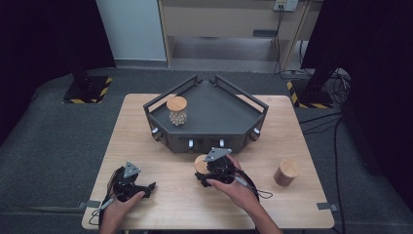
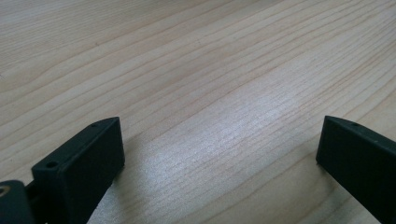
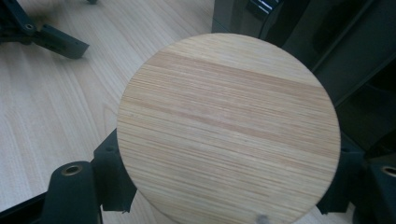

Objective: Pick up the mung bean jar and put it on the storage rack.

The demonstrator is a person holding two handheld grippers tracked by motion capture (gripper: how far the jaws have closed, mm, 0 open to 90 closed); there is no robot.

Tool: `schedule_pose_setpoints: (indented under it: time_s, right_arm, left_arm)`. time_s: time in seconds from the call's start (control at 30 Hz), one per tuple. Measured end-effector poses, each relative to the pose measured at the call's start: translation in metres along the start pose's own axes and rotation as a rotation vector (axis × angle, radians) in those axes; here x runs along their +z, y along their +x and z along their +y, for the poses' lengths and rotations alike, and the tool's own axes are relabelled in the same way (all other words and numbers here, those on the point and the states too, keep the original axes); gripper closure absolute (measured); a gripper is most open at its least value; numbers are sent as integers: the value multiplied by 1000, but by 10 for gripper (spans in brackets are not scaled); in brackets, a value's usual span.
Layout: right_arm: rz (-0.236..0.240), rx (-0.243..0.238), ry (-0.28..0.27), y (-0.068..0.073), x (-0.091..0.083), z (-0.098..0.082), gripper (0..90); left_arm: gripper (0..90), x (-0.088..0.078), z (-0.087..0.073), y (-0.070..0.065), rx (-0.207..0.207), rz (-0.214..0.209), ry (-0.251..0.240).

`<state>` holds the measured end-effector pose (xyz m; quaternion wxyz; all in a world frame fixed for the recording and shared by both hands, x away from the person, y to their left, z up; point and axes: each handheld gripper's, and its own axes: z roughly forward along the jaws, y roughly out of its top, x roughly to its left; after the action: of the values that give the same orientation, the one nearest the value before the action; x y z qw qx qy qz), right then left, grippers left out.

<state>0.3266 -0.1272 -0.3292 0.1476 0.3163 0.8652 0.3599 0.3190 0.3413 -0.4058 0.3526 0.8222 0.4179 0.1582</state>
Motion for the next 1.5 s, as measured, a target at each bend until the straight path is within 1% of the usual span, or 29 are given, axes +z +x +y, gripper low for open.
schedule_pose_setpoints:
  time_s: [0.1, 0.23, 0.37, 0.7, 0.93, 1.3, 1.43, 1.5]
  right_arm:
    - [5, -8, -3, 1, -4, 2, 257]
    - [-2, -19, 14, 3, -9, 9, 257]
    - [4, -19, 16, 2, -14, 13, 257]
    - [16, -40, 6, 2, -26, 20, 257]
    - [18, -40, 6, 0, -32, 26, 257]
    - [19, -41, -2, -6, -45, 34, 257]
    - [17, -46, 3, -7, -50, 38, 256]
    - [22, -41, 3, -8, -51, 39, 256]
  left_arm:
    - [0, 0, 0, 0, 0, 0, 0]
    - [0, 0, 0, 0, 0, 0, 0]
    - [0, 0, 0, 0, 0, 0, 0]
    - [0, 0, 0, 0, 0, 0, 0]
    - [0, 0, 0, 0, 0, 0, 0]
    - [0, 0, 0, 0, 0, 0, 0]
    - [0, 0, 0, 0, 0, 0, 0]
    - [0, 0, 0, 0, 0, 0, 0]
